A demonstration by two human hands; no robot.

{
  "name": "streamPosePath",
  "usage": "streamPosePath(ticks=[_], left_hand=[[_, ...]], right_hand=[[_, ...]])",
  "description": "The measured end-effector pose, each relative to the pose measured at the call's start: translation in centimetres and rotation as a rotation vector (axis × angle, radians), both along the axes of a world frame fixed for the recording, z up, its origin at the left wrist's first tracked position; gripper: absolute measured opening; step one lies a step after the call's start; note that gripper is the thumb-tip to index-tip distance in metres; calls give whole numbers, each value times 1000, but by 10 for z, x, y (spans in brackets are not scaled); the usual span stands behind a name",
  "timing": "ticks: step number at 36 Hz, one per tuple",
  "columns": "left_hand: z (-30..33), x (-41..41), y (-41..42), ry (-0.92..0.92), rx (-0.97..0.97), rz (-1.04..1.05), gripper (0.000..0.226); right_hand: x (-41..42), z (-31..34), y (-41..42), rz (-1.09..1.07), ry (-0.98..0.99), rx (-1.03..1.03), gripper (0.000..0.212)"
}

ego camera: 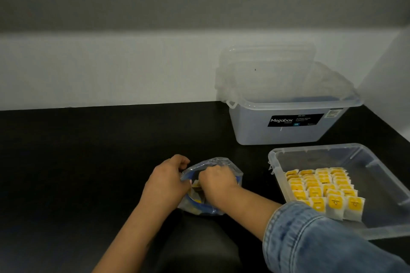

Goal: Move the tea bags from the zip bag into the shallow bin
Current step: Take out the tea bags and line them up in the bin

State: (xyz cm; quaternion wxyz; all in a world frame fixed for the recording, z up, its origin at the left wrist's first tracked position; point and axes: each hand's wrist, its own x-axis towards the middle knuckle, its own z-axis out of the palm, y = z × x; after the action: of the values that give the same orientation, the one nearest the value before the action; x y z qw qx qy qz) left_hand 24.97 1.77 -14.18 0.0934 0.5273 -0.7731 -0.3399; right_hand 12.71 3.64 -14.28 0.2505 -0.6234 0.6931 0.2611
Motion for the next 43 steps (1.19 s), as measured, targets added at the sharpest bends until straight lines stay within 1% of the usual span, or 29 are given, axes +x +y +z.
streamPosePath(ticks=[2, 3, 5, 8, 10, 13, 15, 17, 19, 21, 23, 25, 27, 29, 31, 33, 36, 39, 41, 43], left_hand=[[0, 1, -1, 7, 0, -16, 47], [0, 2, -1, 9, -1, -21, 47], [0, 2, -2, 6, -12, -20, 46], [2, 2, -2, 0, -33, -9, 46], [3, 1, -2, -7, -46, -11, 47], [5, 1, -1, 1, -70, -13, 47], [7, 0, 1, 46, -97, -3, 44], [12, -2, 4, 159, -137, 17, 38], [18, -7, 8, 269, -205, 11, 37], [23, -10, 12, 297, -298, -81, 45], [24, -15, 14, 272, -409, -225, 53], [20, -20, 14, 218, -505, -349, 58], [14, -25, 14, 193, -570, -395, 61], [11, -30, 15, 240, -601, -374, 59], [12, -34, 16, 327, -638, -355, 52], [14, -38, 18, 391, -656, -347, 47], [20, -43, 21, 460, -618, -312, 44], [26, -49, 28, 551, -473, -215, 38], [28, -54, 32, 648, -324, -153, 34], [31, -58, 36, 759, -149, -92, 31]], right_hand=[[-2, -4, -2, -35, -19, 22, 44], [-3, -4, -2, -50, -29, 11, 36], [-5, -3, 1, -44, -27, -100, 26], [-10, 5, 13, -24, -9, -302, 22], [-18, 15, 18, -76, -59, -372, 17], [-36, 29, 23, -193, -193, -362, 24], [-49, 38, 29, -347, -385, -330, 29], [-58, 45, 36, -509, -598, -315, 26], [-64, 49, 39, -620, -710, -313, 23], [-71, 53, 41, -706, -773, -337, 26], [-77, 57, 43, -776, -843, -359, 32], [-81, 62, 46, -835, -924, -361, 35], [-84, 66, 48, -872, -991, -346, 34], [-86, 70, 51, -874, -1039, -317, 35], [-89, 74, 53, -858, -1075, -285, 38], [-91, 78, 56, -831, -1089, -265, 47], [-94, 83, 59, -798, -1107, -269, 67], [-98, 84, 62, -796, -1162, -289, 80], [-102, 85, 63, -782, -1175, -320, 81], [-105, 86, 65, -777, -1182, -350, 76]])
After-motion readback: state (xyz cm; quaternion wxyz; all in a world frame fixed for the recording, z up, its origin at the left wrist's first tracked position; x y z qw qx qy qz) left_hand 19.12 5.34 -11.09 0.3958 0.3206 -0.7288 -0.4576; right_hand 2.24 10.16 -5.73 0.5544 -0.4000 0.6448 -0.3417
